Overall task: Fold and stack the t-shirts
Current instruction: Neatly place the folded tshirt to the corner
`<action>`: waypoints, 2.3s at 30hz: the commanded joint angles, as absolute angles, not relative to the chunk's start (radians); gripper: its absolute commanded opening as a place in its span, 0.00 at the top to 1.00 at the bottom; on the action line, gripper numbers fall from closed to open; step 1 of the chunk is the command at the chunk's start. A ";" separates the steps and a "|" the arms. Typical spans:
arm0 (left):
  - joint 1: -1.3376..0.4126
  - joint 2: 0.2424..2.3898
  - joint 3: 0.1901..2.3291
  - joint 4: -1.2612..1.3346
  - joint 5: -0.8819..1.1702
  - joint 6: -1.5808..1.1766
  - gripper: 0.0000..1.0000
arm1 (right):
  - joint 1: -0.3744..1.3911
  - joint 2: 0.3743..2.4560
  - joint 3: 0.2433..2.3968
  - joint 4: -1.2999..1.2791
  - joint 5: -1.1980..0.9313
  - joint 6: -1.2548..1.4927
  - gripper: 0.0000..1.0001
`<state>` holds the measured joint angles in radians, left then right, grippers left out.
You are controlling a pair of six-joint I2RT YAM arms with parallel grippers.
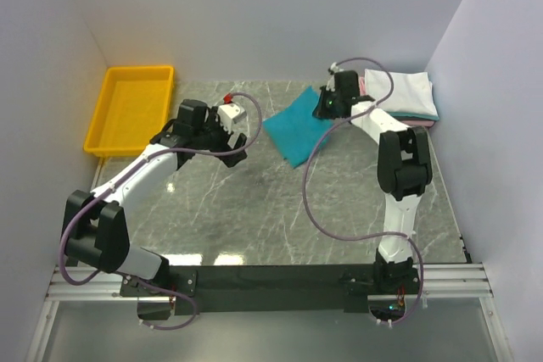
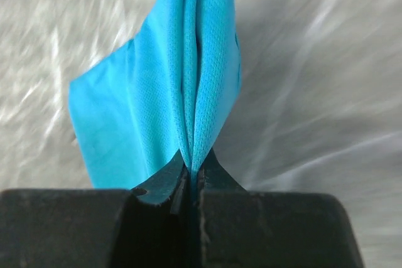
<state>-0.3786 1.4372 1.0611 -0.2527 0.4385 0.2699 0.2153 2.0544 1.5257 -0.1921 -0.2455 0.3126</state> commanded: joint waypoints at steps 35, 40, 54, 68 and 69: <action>-0.324 1.382 1.022 -0.351 0.426 0.244 0.01 | -0.052 2.151 2.278 -0.509 -0.112 -0.156 1.00; -0.324 1.385 1.020 -0.344 0.430 0.239 0.00 | -0.055 2.151 2.322 -0.541 -0.103 -0.161 1.00; -0.324 1.405 1.031 -0.345 0.443 0.252 0.00 | -0.077 2.137 2.405 -0.566 -0.112 -0.147 1.00; -0.324 1.428 1.048 -0.364 0.442 0.258 0.00 | -0.167 2.184 2.393 -0.538 -0.086 -0.202 1.00; -0.324 1.433 1.052 -0.368 0.442 0.259 0.00 | -0.179 2.189 2.387 -0.520 -0.084 -0.213 1.00</action>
